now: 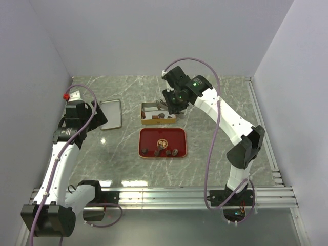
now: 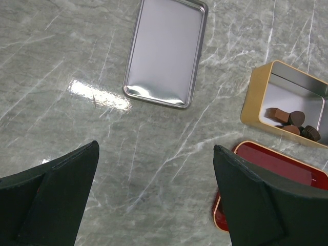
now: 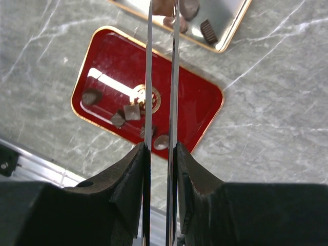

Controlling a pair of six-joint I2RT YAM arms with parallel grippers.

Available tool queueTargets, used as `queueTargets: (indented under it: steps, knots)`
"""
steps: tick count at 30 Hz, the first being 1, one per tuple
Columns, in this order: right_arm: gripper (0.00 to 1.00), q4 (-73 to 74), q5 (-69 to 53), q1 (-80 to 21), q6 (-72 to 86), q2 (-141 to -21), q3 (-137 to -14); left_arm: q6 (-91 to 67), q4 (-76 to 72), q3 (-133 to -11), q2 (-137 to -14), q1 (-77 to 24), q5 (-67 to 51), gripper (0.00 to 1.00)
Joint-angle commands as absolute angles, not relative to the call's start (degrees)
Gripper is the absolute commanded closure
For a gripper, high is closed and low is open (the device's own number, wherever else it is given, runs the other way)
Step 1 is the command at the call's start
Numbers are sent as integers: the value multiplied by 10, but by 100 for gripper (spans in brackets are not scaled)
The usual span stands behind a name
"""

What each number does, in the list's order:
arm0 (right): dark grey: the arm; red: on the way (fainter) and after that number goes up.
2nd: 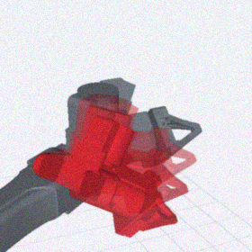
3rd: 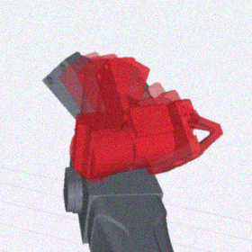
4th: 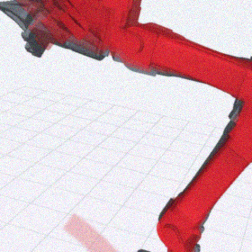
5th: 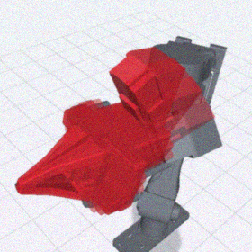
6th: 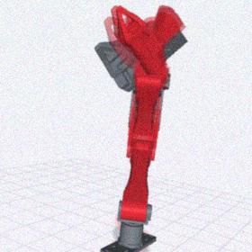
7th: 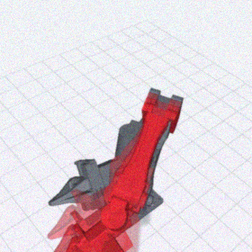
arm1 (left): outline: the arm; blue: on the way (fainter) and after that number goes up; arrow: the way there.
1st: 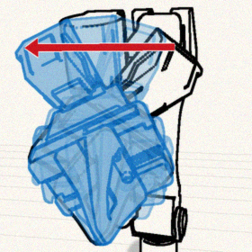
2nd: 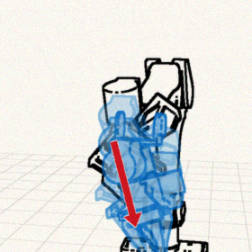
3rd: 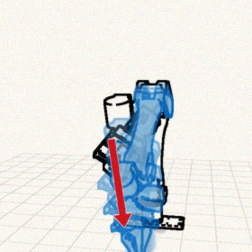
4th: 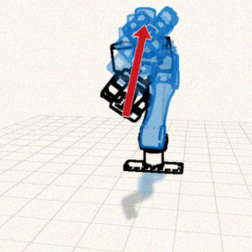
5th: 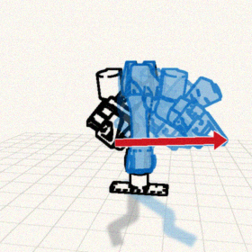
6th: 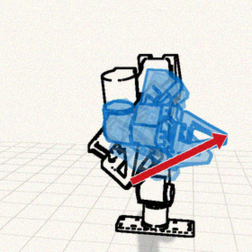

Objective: Pack the chocolate

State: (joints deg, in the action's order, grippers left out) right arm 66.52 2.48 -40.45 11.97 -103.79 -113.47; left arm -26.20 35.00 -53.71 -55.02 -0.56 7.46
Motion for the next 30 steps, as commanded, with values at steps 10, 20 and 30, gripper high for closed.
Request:
queueTargets:
  steps: [10, 20, 30]
  knots:
    - [72, 616, 23, -378, 101, -1061, -1151, -258, 338, -556, -552, -3, 84, 1]
    - [54, 614, 25, -367, 98, -1077, -1158, -258, 331, -569, -572, -3, 82, 1]
    - [54, 625, 15, -365, 97, -1064, -1160, -255, 329, -575, -583, -3, 80, 0]
